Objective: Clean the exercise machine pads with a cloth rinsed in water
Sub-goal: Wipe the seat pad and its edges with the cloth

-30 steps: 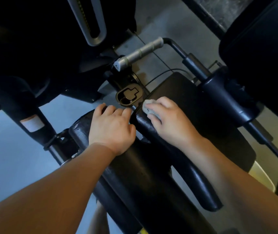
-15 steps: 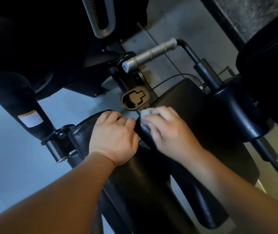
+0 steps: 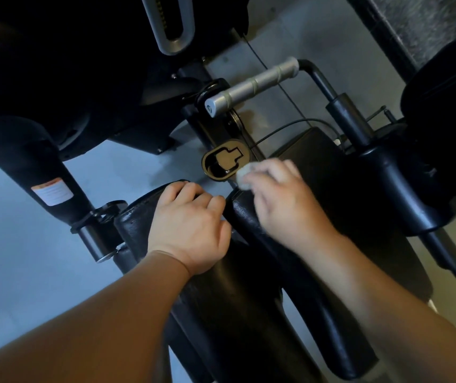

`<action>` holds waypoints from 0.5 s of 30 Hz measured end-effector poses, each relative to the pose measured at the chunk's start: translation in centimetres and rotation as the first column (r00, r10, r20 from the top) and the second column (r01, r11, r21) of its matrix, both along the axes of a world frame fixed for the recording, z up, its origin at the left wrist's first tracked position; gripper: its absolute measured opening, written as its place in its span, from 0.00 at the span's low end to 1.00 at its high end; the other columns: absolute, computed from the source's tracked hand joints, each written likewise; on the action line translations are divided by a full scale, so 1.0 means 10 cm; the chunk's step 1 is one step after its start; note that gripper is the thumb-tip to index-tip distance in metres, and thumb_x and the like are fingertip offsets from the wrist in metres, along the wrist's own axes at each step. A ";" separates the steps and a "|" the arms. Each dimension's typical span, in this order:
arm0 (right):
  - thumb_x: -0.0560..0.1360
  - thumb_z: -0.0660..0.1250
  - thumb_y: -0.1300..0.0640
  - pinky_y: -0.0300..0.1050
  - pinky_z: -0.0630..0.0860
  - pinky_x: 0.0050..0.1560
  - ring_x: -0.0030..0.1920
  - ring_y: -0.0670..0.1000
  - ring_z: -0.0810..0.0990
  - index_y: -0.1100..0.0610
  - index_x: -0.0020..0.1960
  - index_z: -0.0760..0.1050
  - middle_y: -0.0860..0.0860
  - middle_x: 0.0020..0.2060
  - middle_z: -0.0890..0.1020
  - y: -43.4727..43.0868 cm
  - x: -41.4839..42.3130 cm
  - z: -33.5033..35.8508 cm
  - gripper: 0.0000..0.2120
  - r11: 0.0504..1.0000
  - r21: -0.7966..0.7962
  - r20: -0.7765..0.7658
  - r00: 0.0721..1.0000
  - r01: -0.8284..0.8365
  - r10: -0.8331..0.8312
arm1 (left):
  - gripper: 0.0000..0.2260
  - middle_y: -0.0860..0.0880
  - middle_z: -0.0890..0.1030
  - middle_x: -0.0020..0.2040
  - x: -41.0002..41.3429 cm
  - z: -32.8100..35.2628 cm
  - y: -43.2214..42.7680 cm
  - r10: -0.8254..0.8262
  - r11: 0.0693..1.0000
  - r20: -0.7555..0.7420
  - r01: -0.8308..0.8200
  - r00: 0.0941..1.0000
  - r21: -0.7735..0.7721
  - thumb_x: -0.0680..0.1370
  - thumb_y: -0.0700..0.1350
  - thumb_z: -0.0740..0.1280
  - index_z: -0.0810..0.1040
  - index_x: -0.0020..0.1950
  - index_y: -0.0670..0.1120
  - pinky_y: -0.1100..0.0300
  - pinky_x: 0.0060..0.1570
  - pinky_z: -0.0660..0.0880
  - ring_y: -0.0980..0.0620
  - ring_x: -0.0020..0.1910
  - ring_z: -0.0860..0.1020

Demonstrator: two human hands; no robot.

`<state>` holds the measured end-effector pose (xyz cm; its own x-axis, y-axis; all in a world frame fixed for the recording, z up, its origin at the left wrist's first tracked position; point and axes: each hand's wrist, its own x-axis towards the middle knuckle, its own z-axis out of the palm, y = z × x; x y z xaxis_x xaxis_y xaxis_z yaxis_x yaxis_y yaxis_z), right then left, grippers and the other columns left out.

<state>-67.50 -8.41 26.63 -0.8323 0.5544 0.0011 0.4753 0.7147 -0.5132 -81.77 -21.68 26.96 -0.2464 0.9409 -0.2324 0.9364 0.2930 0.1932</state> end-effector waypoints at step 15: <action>0.74 0.64 0.59 0.55 0.79 0.55 0.56 0.62 0.74 0.58 0.68 0.77 0.58 0.54 0.74 0.37 0.07 -0.02 0.22 0.970 0.054 0.209 0.947 0.238 -0.244 | 0.21 0.52 0.84 0.44 0.02 0.00 0.01 0.010 0.997 -0.031 -0.012 0.999 -0.073 0.75 0.55 0.52 0.82 0.50 0.49 0.48 0.64 0.66 0.46 0.52 0.75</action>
<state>-66.85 -4.74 26.40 -0.6564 0.7407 -0.1430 0.7311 0.5779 -0.3627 -81.52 -21.57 26.99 -0.2648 0.9189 -0.2923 0.9382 0.3156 0.1421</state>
